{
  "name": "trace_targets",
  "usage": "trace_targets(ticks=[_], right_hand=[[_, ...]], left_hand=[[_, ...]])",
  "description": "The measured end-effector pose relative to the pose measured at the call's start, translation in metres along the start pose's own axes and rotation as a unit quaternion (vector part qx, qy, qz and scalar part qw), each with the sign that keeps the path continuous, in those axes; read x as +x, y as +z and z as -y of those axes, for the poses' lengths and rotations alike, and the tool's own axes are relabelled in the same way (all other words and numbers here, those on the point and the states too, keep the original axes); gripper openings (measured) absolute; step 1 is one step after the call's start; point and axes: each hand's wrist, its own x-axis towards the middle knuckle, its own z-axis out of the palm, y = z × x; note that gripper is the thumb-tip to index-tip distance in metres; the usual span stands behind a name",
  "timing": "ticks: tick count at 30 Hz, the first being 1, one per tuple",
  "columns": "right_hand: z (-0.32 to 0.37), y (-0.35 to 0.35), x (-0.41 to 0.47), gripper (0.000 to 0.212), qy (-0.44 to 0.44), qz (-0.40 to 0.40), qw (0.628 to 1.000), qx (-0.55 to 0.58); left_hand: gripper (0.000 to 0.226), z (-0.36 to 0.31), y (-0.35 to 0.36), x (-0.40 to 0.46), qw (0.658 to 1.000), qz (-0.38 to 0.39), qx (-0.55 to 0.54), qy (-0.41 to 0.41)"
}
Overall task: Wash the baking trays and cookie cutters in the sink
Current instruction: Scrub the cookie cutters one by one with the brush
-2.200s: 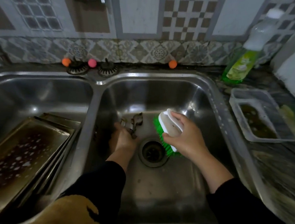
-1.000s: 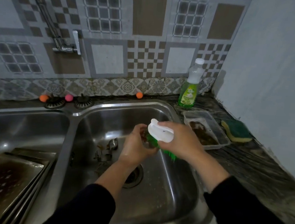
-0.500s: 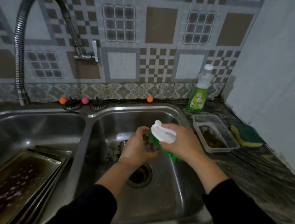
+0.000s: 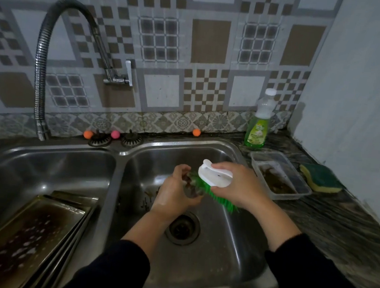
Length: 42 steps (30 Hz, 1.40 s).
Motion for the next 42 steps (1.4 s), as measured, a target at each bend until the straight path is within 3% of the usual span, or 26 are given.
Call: trace_targets(ticks=[6, 11, 15, 22, 24, 27, 30, 34, 39, 42], right_hand=[[0.007, 0.009, -0.001, 0.061, -0.040, -0.034, 0.999, -0.015], [-0.006, 0.005, -0.002, 0.062, -0.041, 0.019, 0.999, -0.005], [-0.001, 0.017, -0.001, 0.061, -0.045, -0.029, 0.998, -0.010], [-0.012, 0.025, -0.008, 0.053, 0.021, 0.006, 0.983, 0.182], [-0.009, 0.031, -0.011, 0.047, 0.086, 0.006, 0.938, 0.336], [-0.007, 0.043, -0.017, 0.034, 0.168, 0.029, 0.823, 0.542], [0.001, 0.051, -0.023, 0.023, 0.163, 0.063, 0.787, 0.592], [0.002, 0.053, -0.025, 0.033, 0.140, 0.035, 0.816, 0.560], [0.002, 0.056, -0.022, 0.044, 0.113, -0.028, 0.879, 0.463], [0.004, 0.059, -0.023, 0.043, 0.095, -0.056, 0.894, 0.435]], left_hand=[[0.075, -0.008, -0.009, 0.002, 1.000, -0.006, 0.011, 0.016], [0.081, -0.004, -0.016, 0.002, 0.999, 0.021, 0.033, 0.026], [0.074, -0.005, -0.011, -0.001, 0.999, 0.026, 0.015, 0.024], [0.084, -0.003, -0.016, -0.001, 0.995, -0.042, -0.092, -0.027], [0.084, -0.005, -0.014, 0.003, 0.983, -0.064, -0.160, -0.063], [0.080, -0.012, -0.011, 0.003, 0.965, -0.078, -0.234, -0.088], [0.067, -0.020, -0.007, 0.000, 0.957, -0.074, -0.269, -0.084], [0.038, -0.021, -0.013, 0.000, 0.963, -0.039, -0.258, -0.063], [0.037, -0.012, -0.019, -0.002, 0.941, 0.023, -0.313, -0.125], [0.035, -0.011, -0.022, 0.001, 0.925, 0.077, -0.340, -0.149]])
